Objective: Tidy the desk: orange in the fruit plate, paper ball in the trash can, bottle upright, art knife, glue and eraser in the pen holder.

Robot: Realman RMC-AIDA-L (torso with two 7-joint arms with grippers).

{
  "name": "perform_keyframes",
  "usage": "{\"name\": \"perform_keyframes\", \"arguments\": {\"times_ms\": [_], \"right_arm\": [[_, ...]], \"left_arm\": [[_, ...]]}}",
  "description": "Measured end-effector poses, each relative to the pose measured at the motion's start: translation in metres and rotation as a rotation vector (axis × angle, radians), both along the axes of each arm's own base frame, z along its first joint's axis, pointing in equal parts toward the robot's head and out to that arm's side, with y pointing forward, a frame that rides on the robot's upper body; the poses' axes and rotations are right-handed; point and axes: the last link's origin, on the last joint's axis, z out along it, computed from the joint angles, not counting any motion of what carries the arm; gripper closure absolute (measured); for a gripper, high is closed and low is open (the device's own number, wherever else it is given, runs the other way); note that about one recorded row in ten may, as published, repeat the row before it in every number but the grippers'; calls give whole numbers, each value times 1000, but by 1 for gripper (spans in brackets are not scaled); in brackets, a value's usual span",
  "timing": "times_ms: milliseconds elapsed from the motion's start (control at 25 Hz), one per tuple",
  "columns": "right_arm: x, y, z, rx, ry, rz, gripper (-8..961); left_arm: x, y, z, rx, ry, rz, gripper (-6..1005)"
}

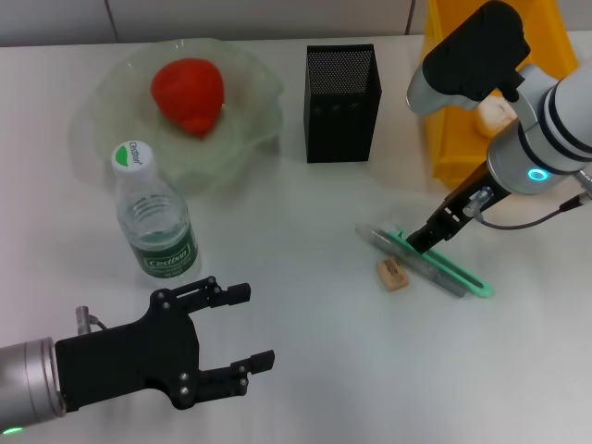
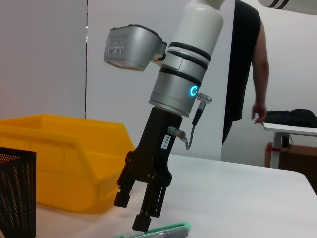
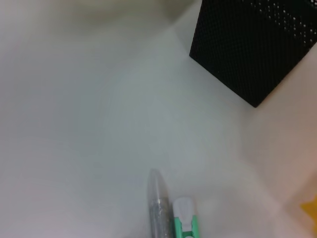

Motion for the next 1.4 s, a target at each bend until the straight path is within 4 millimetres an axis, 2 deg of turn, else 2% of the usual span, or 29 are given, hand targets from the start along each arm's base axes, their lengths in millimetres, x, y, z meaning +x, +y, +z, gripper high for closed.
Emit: {"name": "perform_keyframes", "arguments": {"times_ms": [440, 560, 760, 1400], "right_arm": [[3, 1, -5, -11, -14, -9, 115], [3, 1, -4, -12, -14, -10, 279], [3, 1, -2, -6, -6, -12, 479], [2, 0, -9, -18, 18, -23, 473]], "left_arm": [[0, 0, 0, 0, 0, 0, 229], [0, 0, 0, 0, 0, 1, 229], [0, 0, 0, 0, -1, 0, 229], [0, 0, 0, -1, -1, -1, 229]]}}
